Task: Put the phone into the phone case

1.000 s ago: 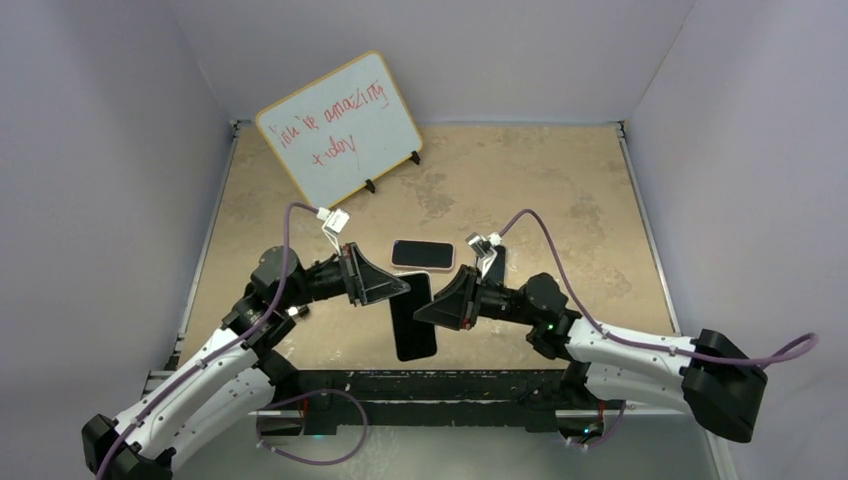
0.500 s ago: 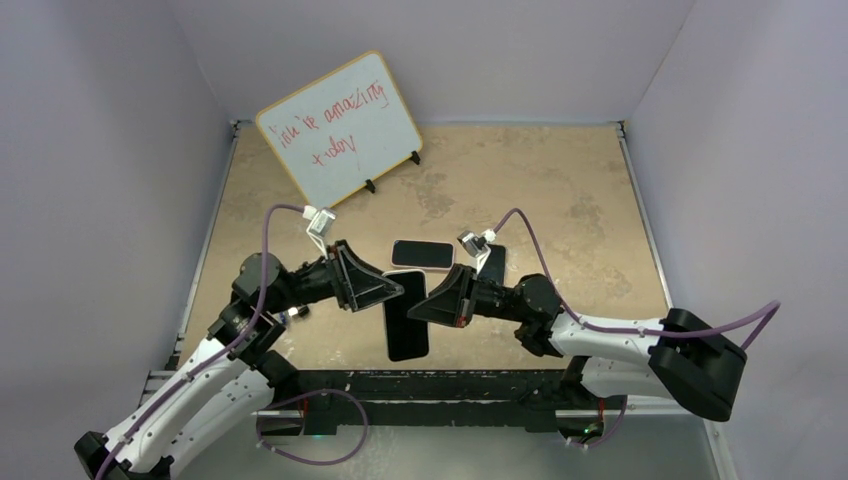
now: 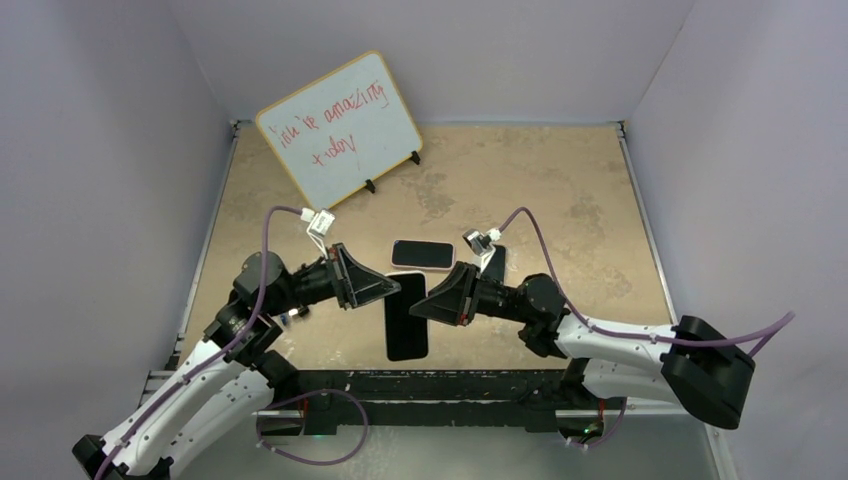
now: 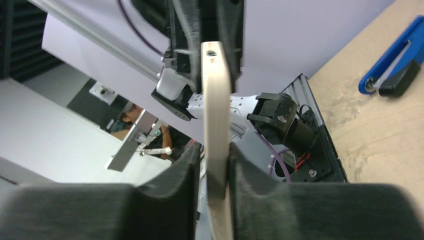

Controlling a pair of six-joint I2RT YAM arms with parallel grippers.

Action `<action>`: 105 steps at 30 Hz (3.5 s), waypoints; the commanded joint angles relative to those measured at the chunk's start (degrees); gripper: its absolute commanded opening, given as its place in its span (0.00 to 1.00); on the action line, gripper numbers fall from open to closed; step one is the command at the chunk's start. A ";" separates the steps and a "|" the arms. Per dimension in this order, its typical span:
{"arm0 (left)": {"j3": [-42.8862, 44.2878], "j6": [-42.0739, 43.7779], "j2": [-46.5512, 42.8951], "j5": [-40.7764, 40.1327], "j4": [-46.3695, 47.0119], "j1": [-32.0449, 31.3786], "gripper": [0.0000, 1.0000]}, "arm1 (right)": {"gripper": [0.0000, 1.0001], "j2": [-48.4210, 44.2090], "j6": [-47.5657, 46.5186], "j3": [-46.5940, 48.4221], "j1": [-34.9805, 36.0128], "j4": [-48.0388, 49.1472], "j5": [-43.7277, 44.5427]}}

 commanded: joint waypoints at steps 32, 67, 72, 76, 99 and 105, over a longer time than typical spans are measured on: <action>-4.28 2.36 2.15 6.70 -0.80 -0.14 0.00 | 0.09 -3.66 -2.20 3.94 -0.51 -5.99 15.86; -6.42 0.06 4.09 2.58 -0.40 -0.14 0.00 | 0.19 -8.32 -6.08 6.72 -0.45 -16.84 21.10; -4.87 1.62 4.72 0.80 -2.82 -0.14 0.00 | 0.34 -7.64 -7.04 7.33 -0.48 -20.19 17.92; -6.03 -1.70 1.23 -0.69 4.85 -0.15 0.00 | 0.52 -5.64 -6.98 7.36 -0.45 -19.14 13.09; -5.57 0.60 2.37 -10.19 0.23 -0.12 0.00 | 0.00 -7.50 0.38 -0.50 -0.44 -16.49 14.78; -5.81 2.27 3.52 -10.17 -2.17 -0.14 0.00 | 0.00 -8.69 -1.26 1.35 -0.48 -22.71 15.76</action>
